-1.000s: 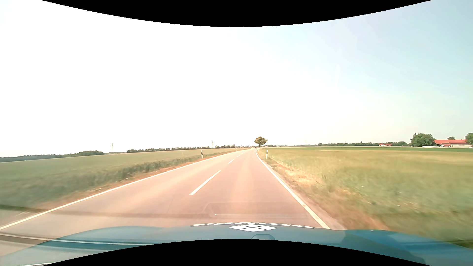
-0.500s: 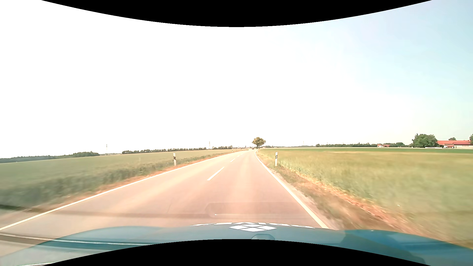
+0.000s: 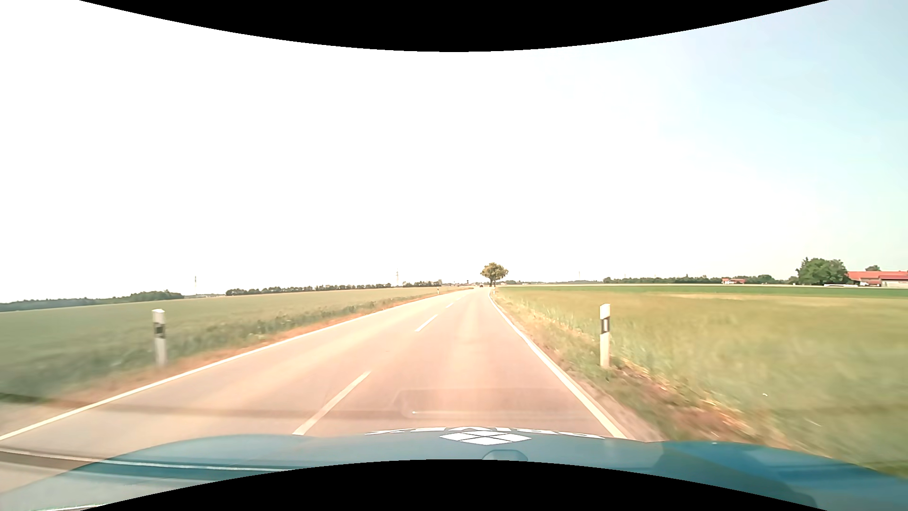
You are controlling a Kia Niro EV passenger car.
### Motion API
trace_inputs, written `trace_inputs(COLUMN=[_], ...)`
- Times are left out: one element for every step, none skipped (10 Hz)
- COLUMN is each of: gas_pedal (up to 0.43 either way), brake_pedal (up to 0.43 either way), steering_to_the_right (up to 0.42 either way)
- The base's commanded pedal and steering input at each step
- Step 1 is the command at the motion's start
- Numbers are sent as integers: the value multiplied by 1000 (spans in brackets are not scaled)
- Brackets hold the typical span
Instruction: Follow the waypoints while adhering to traffic rules and regulations
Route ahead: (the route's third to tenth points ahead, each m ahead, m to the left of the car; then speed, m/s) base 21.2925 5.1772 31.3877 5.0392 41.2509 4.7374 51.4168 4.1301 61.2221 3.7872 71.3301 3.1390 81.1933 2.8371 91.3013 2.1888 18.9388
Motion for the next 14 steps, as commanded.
trace_inputs(gas_pedal=[197,197,197,197,197,197,197,197,197,197,189,138,130,130], brake_pedal=[0,0,0,0,0,0,0,0,0,0,0,0,0,0], steering_to_the_right=[3,3,3,1,1,1,1,1,1,1,1,1,1,0])
